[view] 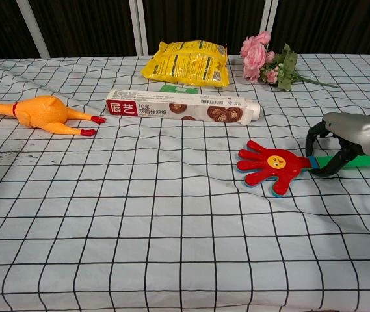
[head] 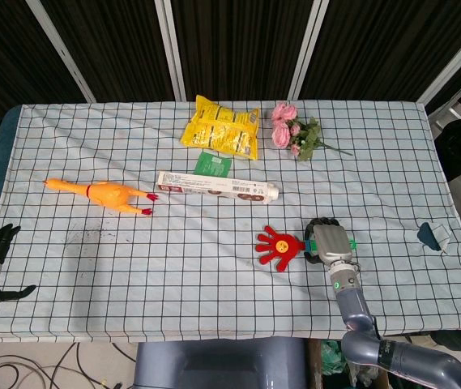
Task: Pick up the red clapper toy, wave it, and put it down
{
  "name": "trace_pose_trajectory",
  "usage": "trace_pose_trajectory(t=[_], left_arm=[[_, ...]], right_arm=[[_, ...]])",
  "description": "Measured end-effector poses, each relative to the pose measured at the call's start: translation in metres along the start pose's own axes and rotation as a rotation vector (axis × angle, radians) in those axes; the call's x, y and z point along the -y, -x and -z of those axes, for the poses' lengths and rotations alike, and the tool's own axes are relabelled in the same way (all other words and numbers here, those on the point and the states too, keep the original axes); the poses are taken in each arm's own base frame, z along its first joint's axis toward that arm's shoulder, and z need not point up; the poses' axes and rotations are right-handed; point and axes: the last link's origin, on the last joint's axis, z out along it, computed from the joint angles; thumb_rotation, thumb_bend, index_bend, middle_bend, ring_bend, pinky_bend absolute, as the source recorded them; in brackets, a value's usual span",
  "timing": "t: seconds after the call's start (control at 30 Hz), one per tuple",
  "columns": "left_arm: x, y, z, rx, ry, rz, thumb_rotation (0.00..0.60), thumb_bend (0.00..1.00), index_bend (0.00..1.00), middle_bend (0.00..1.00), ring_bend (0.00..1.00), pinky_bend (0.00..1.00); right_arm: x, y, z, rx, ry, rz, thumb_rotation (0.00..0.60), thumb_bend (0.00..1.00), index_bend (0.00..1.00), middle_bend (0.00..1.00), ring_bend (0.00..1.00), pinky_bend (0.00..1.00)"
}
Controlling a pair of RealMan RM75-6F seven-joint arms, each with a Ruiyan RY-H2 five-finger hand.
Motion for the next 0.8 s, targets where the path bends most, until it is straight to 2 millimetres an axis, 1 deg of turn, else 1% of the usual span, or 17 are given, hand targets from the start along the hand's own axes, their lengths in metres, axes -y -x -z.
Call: trace_pose_trajectory(t=[0.6,0.8], left_arm=[[-0.0004,0.0002,-0.0002,0.000,0.000,0.000,0.600,0.00,0.00,0.00,0.00,0.00],[-0.0004,0.0002,0.0000,-0.001,0.001,0.002,0.600,0.00,0.00,0.00,0.00,0.00]], right_arm=[[0.0000,-0.0005,0.0000,-0.003,-0.004,-0.006,0.600,0.30,0.54,0.24,0.16,0.15],[0.0013,-0.0009,0.0008,-0.002,-0.010,-0.014,0.600,0.31,0.55,0.26,0.16,0.15]])
